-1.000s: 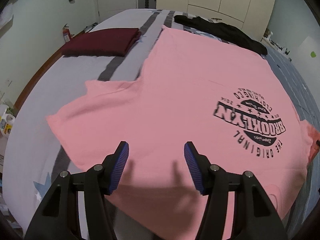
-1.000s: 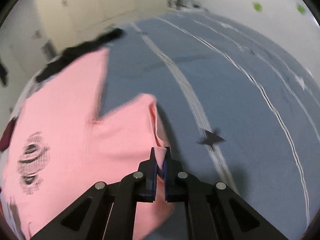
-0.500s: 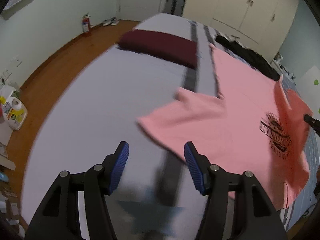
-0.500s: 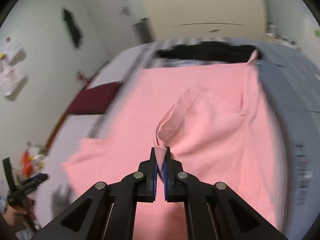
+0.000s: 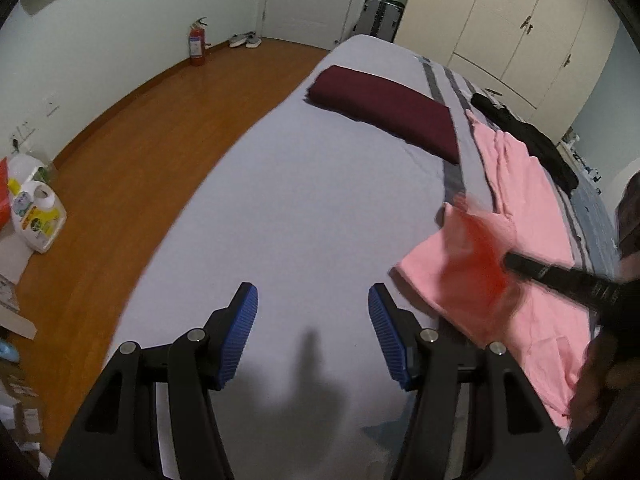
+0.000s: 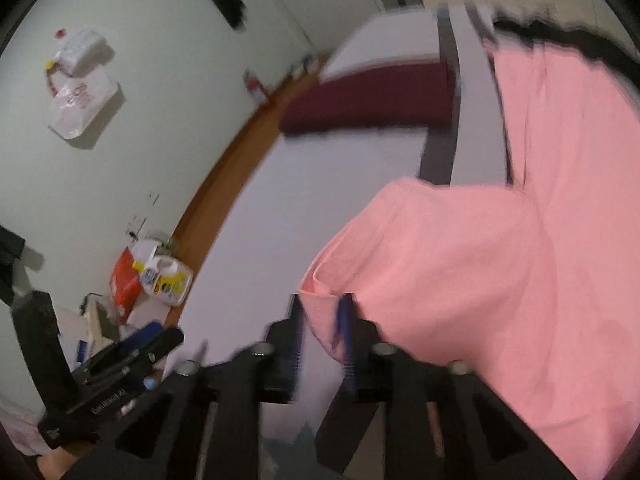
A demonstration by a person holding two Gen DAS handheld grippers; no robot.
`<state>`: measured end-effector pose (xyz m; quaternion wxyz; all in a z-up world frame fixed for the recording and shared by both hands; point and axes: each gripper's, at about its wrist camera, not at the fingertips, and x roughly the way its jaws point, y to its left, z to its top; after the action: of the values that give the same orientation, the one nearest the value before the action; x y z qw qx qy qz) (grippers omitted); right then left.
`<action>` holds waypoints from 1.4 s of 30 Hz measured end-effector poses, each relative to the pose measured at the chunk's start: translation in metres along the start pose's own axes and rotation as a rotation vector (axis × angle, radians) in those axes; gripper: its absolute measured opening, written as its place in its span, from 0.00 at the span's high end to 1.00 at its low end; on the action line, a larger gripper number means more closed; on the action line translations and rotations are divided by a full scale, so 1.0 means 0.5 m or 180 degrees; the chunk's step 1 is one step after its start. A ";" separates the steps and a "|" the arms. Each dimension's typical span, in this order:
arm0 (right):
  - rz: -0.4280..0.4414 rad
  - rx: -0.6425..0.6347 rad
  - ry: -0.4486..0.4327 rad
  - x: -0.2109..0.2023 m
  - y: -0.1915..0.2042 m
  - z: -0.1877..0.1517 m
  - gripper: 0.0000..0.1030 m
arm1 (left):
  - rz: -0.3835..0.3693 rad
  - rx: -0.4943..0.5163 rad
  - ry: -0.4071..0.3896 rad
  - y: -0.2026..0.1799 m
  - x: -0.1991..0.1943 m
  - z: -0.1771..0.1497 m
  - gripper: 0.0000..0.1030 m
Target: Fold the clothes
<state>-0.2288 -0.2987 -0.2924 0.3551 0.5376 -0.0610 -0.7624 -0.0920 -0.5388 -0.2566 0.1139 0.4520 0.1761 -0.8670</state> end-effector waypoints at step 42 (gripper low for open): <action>-0.1034 0.0746 0.0093 -0.367 -0.348 -0.391 0.57 | -0.0317 0.0370 0.0499 -0.206 0.180 0.013 0.90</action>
<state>-0.1120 -0.0021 -0.3139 0.1633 0.5890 -0.0566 -0.7894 -0.1842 -0.4511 -0.3064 0.0301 0.5150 0.1562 -0.8423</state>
